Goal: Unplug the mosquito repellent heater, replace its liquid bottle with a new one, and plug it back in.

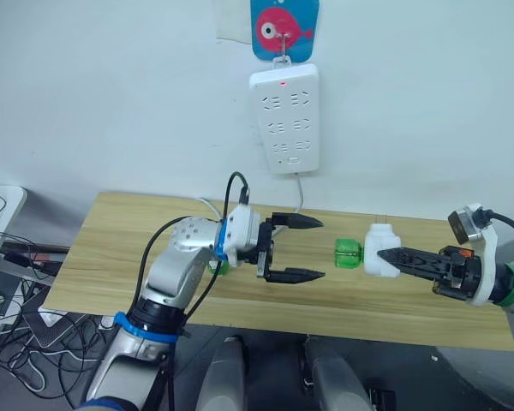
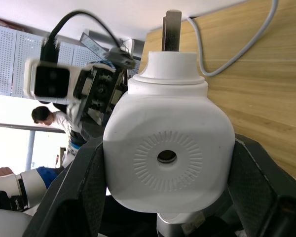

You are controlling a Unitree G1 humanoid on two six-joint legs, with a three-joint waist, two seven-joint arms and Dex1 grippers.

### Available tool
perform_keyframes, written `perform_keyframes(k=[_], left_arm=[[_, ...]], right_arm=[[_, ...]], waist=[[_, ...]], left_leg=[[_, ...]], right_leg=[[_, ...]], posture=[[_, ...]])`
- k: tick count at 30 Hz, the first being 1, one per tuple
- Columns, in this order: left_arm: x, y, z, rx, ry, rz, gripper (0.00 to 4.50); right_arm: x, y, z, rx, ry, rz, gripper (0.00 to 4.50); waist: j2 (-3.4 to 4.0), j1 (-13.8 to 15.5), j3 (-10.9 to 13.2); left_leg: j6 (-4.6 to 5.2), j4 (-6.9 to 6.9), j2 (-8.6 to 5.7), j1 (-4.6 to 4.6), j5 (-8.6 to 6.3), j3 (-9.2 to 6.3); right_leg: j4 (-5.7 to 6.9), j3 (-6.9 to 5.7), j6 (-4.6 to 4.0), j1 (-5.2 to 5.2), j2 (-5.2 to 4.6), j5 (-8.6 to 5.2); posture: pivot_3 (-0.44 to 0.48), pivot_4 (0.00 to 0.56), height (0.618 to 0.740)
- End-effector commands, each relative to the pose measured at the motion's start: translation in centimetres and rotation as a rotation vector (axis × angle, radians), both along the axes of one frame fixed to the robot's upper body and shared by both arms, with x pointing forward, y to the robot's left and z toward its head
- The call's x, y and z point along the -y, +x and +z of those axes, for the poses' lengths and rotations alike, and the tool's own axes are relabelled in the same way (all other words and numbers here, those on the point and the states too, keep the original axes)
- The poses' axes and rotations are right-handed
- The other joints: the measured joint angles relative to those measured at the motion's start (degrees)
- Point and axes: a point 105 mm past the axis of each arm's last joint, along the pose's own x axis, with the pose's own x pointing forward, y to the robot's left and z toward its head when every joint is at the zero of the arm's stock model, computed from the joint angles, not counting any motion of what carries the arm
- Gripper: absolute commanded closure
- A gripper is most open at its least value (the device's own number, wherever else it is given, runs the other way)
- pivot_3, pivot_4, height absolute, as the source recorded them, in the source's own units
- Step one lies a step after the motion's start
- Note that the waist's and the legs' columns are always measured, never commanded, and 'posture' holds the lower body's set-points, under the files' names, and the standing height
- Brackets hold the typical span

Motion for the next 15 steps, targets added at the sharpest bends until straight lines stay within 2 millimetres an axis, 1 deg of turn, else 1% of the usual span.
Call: perform_keyframes(k=[1, 3, 5, 9, 15], left_arm=[[0.6, -0.4, -0.3, 0.35, -0.056, 0.023, 0.03], [1.0, 0.0, -1.1, 0.426, -0.053, 0.032, 0.03], [1.4, 0.4, -1.4, 0.473, -0.069, 0.058, 0.03], [2.2, 0.7, -1.2, 0.542, -0.116, 0.076, 0.03], [3.2, 1.0, -0.8, 0.583, -0.159, 0.096, 0.03]], right_arm=[[-0.5, -0.2, 1.5, 0.05, 0.034, 0.033, 1.52], [-0.7, -0.2, 1.6, 0.058, 0.04, 0.046, 1.52], [-1.0, -0.4, 1.7, 0.064, 0.046, 0.064, 1.52], [-1.3, -0.5, 1.8, 0.071, 0.049, 0.08, 1.52], [-1.7, -0.7, 1.7, 0.074, 0.054, 0.09, 1.52]], waist=[[0.0, 0.2, 0.0], [0.0, 0.5, 0.0], [-0.01, 0.6, 0.0], [-0.01, 0.6, 0.0], [-0.01, 0.5, 0.0]], left_leg=[[0.01, 0.01, -0.01, -0.02, 0.0, 0.04], [0.03, 0.01, 0.0, -0.06, 0.0, 0.08], [0.07, 0.0, 0.0, -0.11, 0.0, 0.08], [0.22, 0.0, -0.03, -0.14, -0.08, 0.11], [0.24, 0.0, -0.01, -0.13, -0.09, 0.09]], right_leg=[[-0.08, 0.0, 0.03, 0.0, 0.0, 0.05], [-0.27, -0.01, 0.08, 0.03, 0.0, 0.17], [-0.46, -0.01, 0.07, 0.06, 0.01, 0.29], [-0.49, 0.02, -0.01, 0.06, 0.0, 0.41], [-0.46, -0.01, -0.07, 0.06, 0.02, 0.45]], posture=[[0.094, 0.296, 0.74], [0.094, 0.296, 0.74], [0.089, 0.296, 0.74], [0.089, 0.296, 0.74], [0.089, 0.296, 0.74]])
